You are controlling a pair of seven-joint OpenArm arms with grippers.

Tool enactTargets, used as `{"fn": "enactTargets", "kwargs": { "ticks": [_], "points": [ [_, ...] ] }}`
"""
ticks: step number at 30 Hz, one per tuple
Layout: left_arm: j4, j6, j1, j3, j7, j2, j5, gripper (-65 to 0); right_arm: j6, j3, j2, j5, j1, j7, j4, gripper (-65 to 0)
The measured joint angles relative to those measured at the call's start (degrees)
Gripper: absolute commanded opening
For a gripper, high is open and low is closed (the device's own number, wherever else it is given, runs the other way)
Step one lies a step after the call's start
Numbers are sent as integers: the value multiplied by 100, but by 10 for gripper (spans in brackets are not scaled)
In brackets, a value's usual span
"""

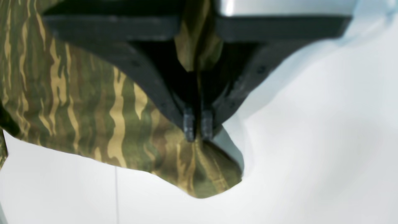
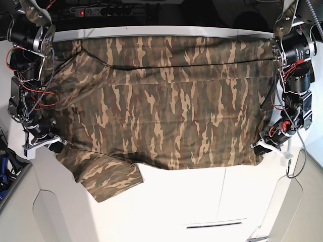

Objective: Fold the T-shirt properly
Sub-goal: 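Fold the hem up over the body toward the collar with both grippers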

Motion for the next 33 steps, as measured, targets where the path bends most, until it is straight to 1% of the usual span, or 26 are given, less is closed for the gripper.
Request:
{"fn": "enactTargets", "kwargs": {
  "ticks": [1,2,5,8,12,15,19,22,28,33],
  "points": [
    [0,-101,0,0,26,-2,15,-650,223,0,2,-17,-4,-105,35,-650],
    [0,-203,-11,11,70,-17,26,-650,284,-2,-7,-9,-20,-208,111,-650],
    [118,-254,-15,13,306,-72,-2,-650,262,-13,-37,-15,-28,-667,435,-650],
    [422,-258,-15,13,717,-175,-151,-650,260,-15,-33,68,-35,-1126,885,-650],
    [918,-271,7,13,1419,-315,-686,-650,267,-17,33,706,-144,-1755,1534,-650],
    [1349,-295,195,20,1762,-437,-1239,-650,249,-24,144,938,-345,-2153,1976,-650],
    [1956,-310,704,22,1803,-673,-1344,-650,267,-22,321,1130,-715,-2236,2393,-650],
    [2529,-308,1145,17,1840,-769,-1335,-650,282,0,490,1338,-1001,-2253,2623,-650],
    [3814,-337,2015,-61,1897,-774,-1405,-650,278,61,800,1554,-1453,-2256,2898,-650],
    [4389,-378,2662,-570,1965,-741,-1427,-650,332,323,815,1637,-1740,-2284,2949,-650]
  ]
}}
